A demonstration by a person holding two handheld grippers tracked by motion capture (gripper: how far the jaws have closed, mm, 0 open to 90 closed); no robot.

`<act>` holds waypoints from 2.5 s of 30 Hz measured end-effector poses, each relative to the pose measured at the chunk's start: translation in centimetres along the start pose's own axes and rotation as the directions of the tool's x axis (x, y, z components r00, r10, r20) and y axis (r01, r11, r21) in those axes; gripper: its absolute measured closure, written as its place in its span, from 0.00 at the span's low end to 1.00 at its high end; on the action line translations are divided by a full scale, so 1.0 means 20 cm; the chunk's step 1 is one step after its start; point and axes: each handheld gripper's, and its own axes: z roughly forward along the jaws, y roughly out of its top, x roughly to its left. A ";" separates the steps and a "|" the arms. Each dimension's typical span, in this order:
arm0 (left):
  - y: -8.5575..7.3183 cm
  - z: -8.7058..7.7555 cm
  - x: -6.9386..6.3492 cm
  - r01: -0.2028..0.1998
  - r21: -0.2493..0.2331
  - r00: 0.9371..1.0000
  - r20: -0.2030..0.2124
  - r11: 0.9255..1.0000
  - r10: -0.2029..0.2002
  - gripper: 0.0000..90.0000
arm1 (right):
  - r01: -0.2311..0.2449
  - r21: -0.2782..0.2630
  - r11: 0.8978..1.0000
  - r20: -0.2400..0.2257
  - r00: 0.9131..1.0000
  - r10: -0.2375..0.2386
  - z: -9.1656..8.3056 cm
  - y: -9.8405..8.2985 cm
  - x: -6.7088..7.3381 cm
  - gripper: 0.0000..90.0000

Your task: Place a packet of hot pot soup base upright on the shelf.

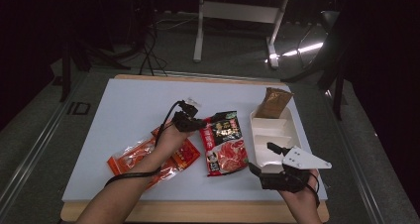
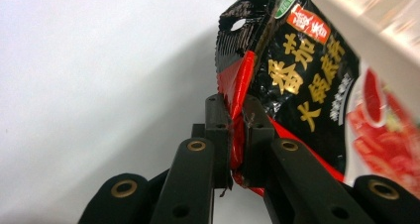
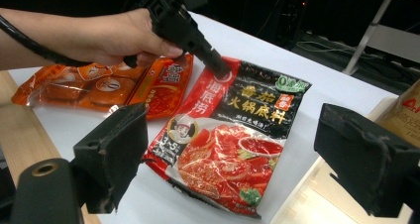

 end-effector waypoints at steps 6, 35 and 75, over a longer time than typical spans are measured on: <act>0.03 -0.11 -0.09 -0.048 -0.064 0.998 0.024 0.997 0.050 0.95 | -0.014 -0.023 1.000 0.018 1.000 0.014 -0.03 0.01 -0.02 0.15; 0.11 -0.47 -0.37 -0.161 -0.211 0.980 0.078 0.964 0.181 0.96 | -0.053 -0.050 0.997 0.031 0.998 0.055 -0.09 0.13 -0.13 0.11; 0.08 -0.52 -0.40 -0.066 -0.445 0.920 0.319 0.893 0.227 0.91 | -0.171 -0.035 0.985 -0.195 0.968 0.161 0.03 0.32 -0.22 0.85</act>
